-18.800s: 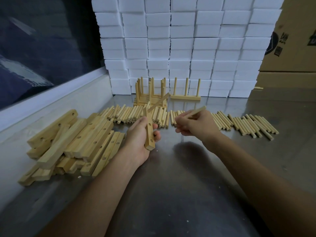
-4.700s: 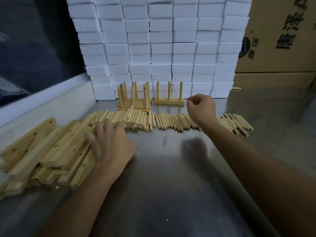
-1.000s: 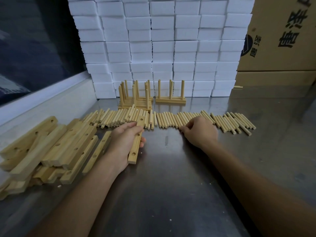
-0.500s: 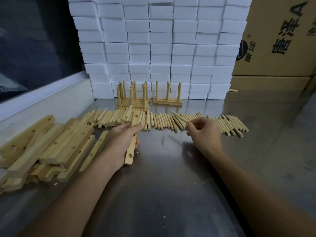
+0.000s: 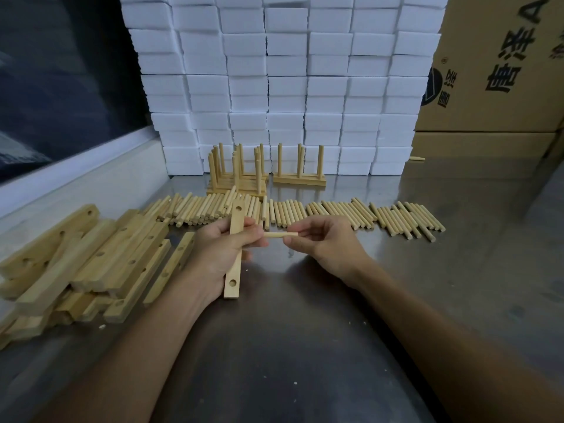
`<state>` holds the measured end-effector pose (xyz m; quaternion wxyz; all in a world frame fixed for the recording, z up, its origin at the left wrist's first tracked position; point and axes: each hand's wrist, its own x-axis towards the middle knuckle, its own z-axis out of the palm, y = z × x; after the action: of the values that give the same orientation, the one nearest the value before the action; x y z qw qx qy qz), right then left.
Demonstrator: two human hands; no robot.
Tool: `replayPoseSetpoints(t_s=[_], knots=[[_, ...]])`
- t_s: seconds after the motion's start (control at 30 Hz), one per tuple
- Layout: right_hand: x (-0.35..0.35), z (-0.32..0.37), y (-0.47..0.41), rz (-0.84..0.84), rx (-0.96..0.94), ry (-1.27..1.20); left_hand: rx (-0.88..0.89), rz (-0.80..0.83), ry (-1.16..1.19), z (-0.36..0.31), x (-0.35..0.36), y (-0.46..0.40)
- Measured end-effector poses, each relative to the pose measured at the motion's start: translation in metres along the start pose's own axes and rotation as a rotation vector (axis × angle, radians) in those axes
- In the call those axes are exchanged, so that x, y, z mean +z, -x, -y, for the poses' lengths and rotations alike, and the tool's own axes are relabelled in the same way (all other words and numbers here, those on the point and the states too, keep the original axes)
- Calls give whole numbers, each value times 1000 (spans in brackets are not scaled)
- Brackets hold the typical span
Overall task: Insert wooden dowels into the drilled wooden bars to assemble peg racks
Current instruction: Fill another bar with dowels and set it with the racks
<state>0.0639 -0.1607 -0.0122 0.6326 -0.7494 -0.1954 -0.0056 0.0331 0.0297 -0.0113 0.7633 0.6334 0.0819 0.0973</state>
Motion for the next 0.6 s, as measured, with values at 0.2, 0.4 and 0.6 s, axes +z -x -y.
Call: replayPoseSetpoints(t_s=[0.2,0.4,0.6], knots=[[-6,-3,-5,-34,98,-216,-21,-13,164,0,1,-1],[-10,-5,-9,-5,157,-378,-38,24,185,-2,1,1],[-9,-4,-9,-28,42,-90,-36,57,186,-1,-1,0]])
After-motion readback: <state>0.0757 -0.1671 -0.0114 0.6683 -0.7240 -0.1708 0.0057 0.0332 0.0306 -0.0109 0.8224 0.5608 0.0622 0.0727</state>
